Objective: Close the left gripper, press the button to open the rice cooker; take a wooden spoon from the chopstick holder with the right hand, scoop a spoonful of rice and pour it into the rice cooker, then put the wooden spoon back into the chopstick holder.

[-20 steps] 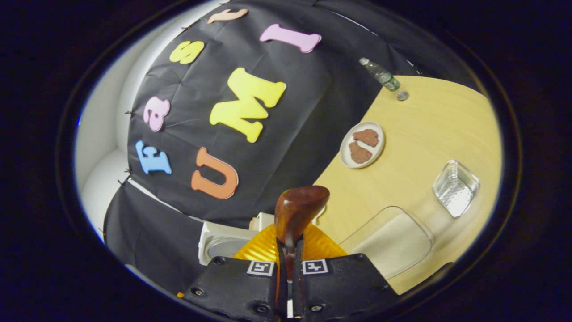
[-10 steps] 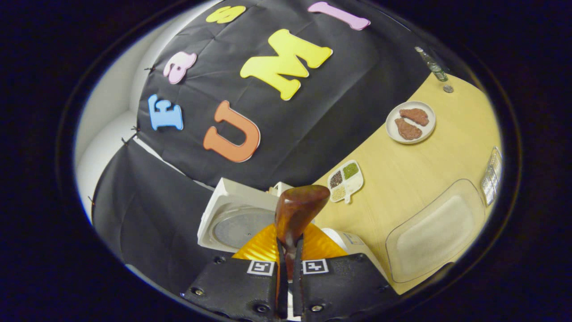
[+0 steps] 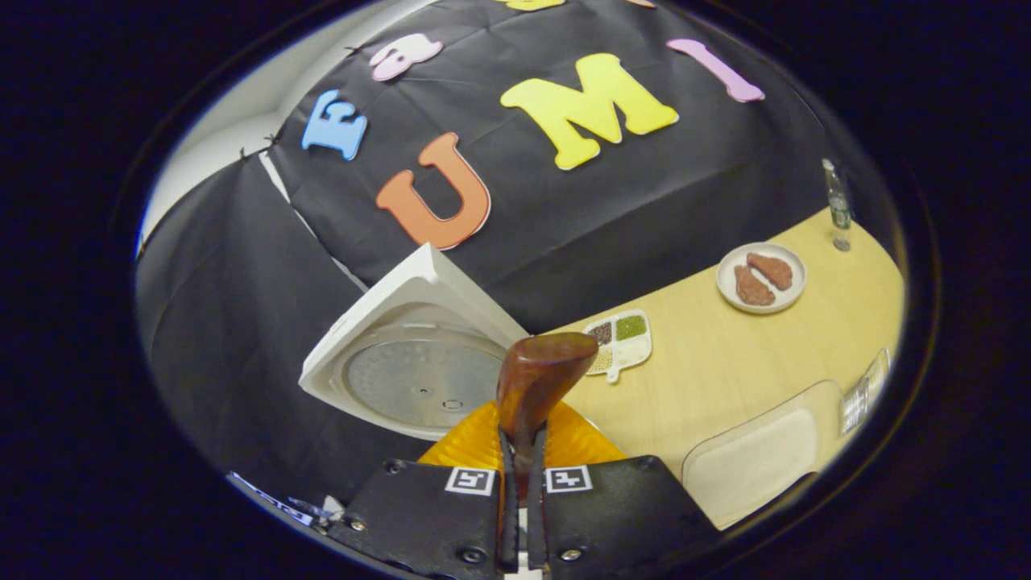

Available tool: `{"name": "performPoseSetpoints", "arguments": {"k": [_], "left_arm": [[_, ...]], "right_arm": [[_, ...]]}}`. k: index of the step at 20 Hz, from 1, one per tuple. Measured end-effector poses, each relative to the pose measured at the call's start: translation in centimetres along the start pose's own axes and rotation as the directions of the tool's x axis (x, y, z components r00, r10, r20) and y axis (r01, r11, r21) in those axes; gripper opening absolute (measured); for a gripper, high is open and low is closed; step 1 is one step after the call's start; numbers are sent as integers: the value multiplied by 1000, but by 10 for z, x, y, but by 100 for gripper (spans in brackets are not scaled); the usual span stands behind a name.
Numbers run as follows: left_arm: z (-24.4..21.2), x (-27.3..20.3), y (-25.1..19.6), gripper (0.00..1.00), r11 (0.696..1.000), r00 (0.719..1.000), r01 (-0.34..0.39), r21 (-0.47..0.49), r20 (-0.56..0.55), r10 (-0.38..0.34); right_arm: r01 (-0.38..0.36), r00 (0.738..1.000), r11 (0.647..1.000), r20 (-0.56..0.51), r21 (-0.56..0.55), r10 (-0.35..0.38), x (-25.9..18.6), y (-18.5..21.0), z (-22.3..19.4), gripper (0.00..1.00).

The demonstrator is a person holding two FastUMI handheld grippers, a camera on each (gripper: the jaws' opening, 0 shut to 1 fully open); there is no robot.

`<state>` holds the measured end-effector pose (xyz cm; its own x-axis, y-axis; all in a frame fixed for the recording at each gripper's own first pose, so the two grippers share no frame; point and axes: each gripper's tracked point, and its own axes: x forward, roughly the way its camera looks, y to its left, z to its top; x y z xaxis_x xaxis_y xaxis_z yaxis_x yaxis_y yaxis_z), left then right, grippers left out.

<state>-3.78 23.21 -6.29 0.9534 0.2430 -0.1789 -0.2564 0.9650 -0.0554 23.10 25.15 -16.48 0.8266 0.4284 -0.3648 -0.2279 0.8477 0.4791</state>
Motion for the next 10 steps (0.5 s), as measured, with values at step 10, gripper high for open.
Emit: {"name": "performPoseSetpoints", "arguments": {"k": [10], "left_arm": [[-2, 13, 7, 94, 1000, 1000, 22, -3, 2, -22]], "right_arm": [[46, 998, 982, 42, -182, -39, -4, 14, 10, 10]]}}
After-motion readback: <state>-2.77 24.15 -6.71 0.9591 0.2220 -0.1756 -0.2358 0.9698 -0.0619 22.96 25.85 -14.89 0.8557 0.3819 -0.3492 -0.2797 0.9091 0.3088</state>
